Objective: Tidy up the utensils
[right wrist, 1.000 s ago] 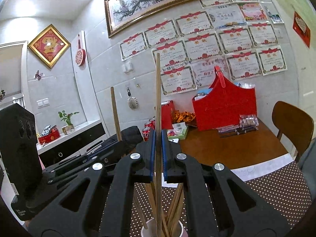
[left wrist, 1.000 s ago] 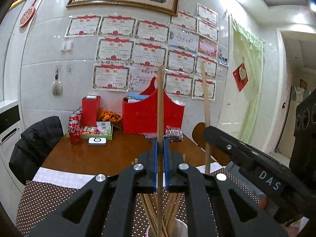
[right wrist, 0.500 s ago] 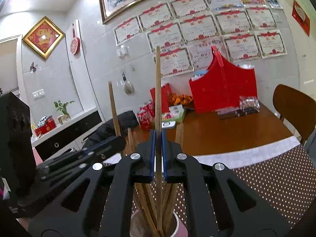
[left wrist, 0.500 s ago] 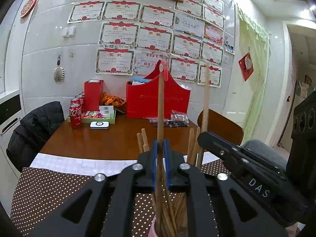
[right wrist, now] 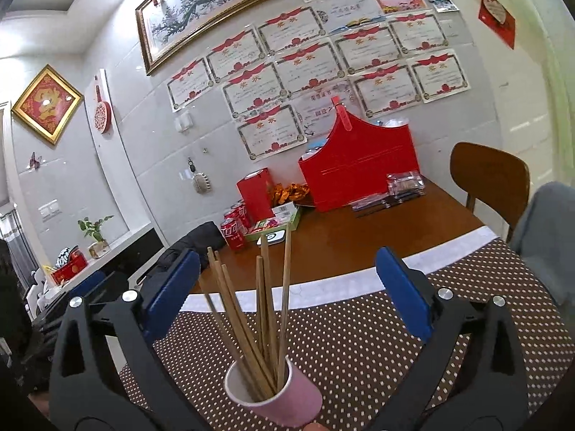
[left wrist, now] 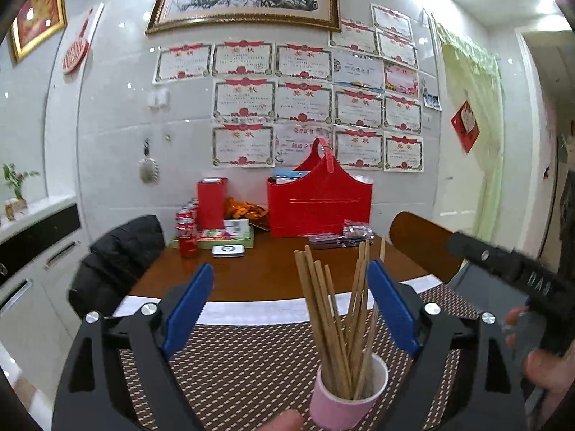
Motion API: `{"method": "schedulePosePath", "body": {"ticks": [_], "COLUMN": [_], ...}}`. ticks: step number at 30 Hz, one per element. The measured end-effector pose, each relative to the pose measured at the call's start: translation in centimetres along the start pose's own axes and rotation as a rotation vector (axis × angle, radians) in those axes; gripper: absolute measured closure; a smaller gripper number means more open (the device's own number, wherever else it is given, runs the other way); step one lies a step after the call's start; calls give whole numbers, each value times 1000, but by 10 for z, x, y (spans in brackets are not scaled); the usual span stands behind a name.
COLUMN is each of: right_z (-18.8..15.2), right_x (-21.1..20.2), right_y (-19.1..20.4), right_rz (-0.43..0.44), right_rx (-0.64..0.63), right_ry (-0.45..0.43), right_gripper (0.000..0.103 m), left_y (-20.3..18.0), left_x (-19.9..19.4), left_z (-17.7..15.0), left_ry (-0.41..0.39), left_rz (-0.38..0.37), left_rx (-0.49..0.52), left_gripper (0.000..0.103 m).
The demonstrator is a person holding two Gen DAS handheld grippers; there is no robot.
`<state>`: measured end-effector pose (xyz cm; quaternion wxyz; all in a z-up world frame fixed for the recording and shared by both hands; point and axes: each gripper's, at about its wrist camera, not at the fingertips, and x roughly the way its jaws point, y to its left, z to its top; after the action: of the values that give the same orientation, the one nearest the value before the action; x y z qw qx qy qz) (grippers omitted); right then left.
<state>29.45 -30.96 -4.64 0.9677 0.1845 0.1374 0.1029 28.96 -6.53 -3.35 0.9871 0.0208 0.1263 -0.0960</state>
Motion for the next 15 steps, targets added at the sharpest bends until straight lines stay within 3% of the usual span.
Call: {"method": "schedulePosePath", "body": {"ticks": [15], "right_z": [1], "right_x": [-138], "right_y": [69], "right_rz": [-53], "right_rx": [-138], "right_ry": [33], "right_gripper": [6], "left_y": [2], "left_x": [-142], "left_z": [5], "left_ry": [31], "left_rz": [111], "left_rx": [-5], "left_gripper": [17]}}
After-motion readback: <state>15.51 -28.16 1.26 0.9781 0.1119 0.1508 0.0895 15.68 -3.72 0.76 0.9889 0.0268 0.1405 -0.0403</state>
